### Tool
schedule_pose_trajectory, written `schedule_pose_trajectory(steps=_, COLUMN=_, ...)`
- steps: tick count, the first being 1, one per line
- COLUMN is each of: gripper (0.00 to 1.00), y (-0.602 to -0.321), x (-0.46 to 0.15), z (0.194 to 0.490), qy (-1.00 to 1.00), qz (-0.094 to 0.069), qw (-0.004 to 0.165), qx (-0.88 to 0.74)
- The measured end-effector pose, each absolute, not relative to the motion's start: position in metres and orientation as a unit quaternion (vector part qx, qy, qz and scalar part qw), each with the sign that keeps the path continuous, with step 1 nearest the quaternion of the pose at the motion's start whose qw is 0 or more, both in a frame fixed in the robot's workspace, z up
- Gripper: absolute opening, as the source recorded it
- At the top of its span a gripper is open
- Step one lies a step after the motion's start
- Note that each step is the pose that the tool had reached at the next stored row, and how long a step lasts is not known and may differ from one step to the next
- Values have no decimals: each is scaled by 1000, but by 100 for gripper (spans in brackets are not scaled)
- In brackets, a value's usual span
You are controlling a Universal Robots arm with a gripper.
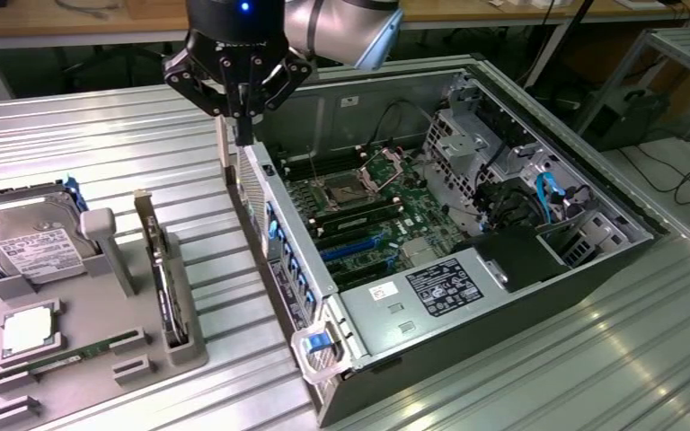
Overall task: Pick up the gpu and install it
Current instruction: 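Reach for the gpu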
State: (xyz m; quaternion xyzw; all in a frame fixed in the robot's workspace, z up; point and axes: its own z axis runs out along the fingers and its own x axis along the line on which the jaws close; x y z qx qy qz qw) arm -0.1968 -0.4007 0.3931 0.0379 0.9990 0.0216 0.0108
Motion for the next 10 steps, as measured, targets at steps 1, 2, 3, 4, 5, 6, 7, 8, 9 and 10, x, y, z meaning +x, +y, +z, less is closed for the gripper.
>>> schedule_pose_trajectory(steps=1, gripper=11, y=-401, x=-197, z=393, qy=999, qz=22, qw=11, qx=38)
schedule_pose_trajectory(steps=2, gripper=11, y=-401, x=-198, z=393, qy=999, qz=22, qw=11, qx=38)
schedule_pose_trajectory(steps=3, gripper=11, y=-401, x=-199, z=393, qy=999, qz=22, qw=11, qx=38)
schedule_pose_trajectory(steps=4, gripper=11, y=-401, x=-200, z=393, qy=999, qz=22, qw=11, qx=38)
schedule_pose_trajectory(steps=5, gripper=11, y=-401, x=-200, z=393, qy=999, qz=22, qw=10, qx=38)
schedule_pose_trajectory(steps=6, gripper=11, y=-401, x=-201, z=393, qy=999, qz=22, qw=10, qx=38)
schedule_pose_trajectory(steps=7, gripper=11, y=-401, x=-201, z=393, qy=999, qz=22, qw=10, qx=38)
schedule_pose_trajectory(steps=8, gripper=11, y=-401, x=-202, z=393, qy=999, qz=22, qw=10, qx=38)
schedule_pose_trajectory(steps=9, gripper=11, y=-401, x=-202, z=393, qy=999, qz=22, qw=10, qx=38)
schedule_pose_trajectory(steps=10, gripper=11, y=-401, x=-203, z=393, qy=999, qz=22, qw=10, qx=38)
